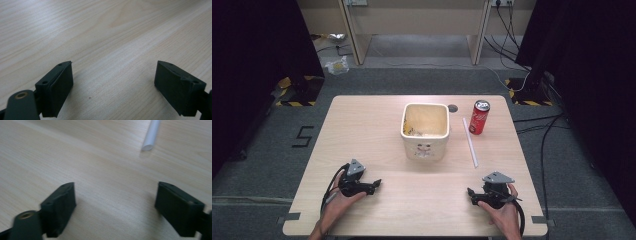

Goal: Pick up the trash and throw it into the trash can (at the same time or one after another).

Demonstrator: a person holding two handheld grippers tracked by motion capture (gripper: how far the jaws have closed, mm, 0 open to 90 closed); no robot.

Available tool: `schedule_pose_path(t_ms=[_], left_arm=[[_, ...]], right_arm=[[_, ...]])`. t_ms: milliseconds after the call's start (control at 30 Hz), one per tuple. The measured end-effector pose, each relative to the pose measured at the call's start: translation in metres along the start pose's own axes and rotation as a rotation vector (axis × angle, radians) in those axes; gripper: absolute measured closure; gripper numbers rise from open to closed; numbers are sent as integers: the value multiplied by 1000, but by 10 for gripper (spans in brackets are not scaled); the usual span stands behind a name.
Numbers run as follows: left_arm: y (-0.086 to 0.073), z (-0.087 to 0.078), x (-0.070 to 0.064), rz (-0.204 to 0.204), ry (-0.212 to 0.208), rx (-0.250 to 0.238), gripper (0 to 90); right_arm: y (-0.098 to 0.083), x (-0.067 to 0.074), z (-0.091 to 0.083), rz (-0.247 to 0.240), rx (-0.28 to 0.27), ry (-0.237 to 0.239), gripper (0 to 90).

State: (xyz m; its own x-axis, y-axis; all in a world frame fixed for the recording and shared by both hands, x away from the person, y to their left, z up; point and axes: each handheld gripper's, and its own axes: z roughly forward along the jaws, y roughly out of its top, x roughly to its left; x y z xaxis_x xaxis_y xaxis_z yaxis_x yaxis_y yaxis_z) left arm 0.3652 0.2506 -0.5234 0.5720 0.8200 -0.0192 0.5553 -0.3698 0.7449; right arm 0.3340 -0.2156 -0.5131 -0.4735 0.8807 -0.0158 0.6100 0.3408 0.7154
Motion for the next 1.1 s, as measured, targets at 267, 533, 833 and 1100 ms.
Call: schedule_pose_path(t_ms=[267, 533, 833, 1100], left_arm=[[0, 0, 0, 1, 0, 0, 146], [0, 0, 0, 0, 0, 0, 146], [0, 0, 0, 0, 0, 0, 145], [0, 0, 0, -2, 0, -1, 146]], right_arm=[[11, -6, -12, 13, -52, -29, 151], [33, -15, -12, 11, -84, -52, 153], [62, -31, 2, 44, -122, -55, 250], [78, -35, 20, 32, -128, -58, 358]])
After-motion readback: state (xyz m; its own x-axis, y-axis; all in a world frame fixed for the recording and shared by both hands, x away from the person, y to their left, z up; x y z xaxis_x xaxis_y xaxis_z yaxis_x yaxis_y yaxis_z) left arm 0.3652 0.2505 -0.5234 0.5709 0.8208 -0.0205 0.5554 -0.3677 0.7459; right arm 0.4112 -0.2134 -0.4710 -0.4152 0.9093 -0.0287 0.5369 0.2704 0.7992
